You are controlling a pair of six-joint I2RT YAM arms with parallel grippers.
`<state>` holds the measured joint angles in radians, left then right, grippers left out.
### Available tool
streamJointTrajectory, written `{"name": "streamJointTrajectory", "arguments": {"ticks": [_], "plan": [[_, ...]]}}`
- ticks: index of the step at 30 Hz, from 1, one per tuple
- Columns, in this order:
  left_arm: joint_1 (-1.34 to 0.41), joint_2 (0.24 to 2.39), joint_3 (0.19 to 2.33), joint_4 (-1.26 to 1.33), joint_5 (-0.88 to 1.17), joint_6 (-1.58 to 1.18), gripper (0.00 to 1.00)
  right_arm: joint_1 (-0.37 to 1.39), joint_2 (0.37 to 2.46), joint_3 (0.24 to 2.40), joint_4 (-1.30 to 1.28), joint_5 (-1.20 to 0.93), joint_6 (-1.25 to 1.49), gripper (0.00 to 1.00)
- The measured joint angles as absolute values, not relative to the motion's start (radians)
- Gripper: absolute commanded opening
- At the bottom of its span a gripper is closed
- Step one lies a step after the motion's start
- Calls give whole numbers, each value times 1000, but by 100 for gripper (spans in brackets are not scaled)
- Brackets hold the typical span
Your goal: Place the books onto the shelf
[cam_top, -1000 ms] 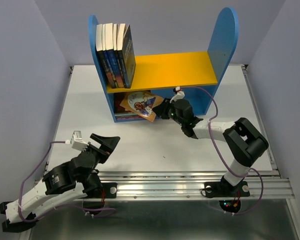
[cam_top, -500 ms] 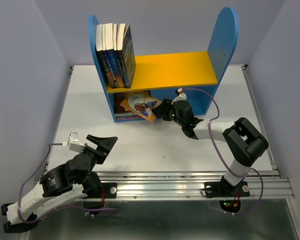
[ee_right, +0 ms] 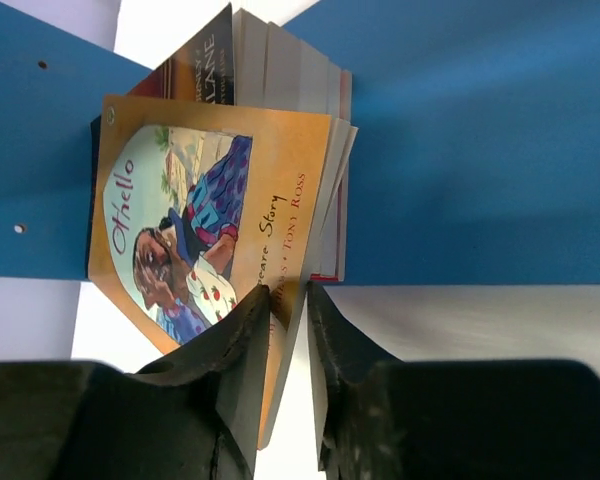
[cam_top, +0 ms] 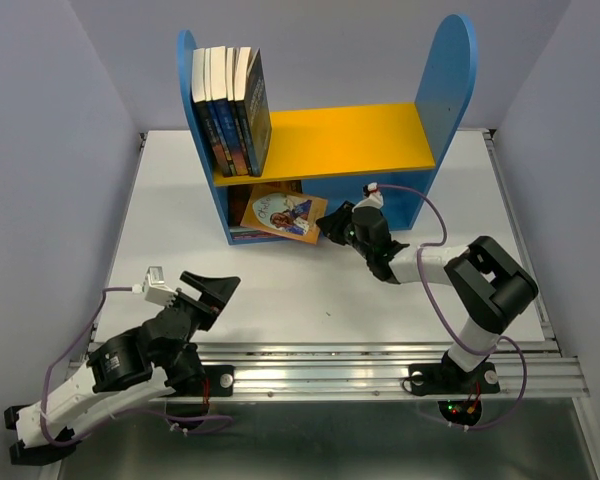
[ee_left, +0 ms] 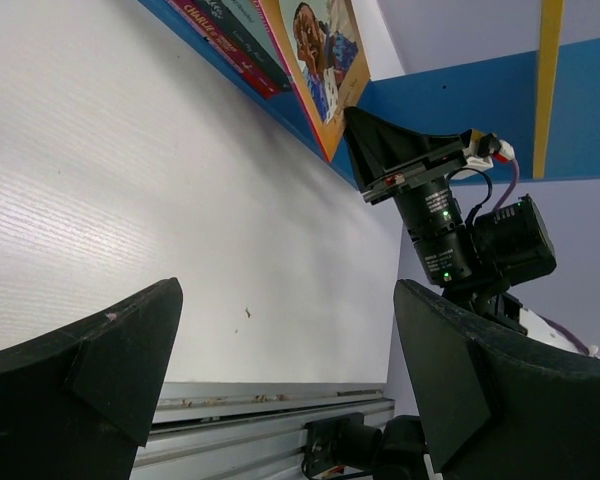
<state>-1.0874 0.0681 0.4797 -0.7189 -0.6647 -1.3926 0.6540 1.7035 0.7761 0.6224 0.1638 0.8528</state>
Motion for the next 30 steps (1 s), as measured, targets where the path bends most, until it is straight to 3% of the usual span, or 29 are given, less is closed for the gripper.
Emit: {"name": "streamJointTrajectory", "arguments": {"ticks": [11,30], "plan": [[-1087,48,463,-713,-662,-1406,99,654,1715,776,703,187,861,13],[-1087,8,451,-733,-662,-1440,99,654,1847,904,808,156,763,10]]}}
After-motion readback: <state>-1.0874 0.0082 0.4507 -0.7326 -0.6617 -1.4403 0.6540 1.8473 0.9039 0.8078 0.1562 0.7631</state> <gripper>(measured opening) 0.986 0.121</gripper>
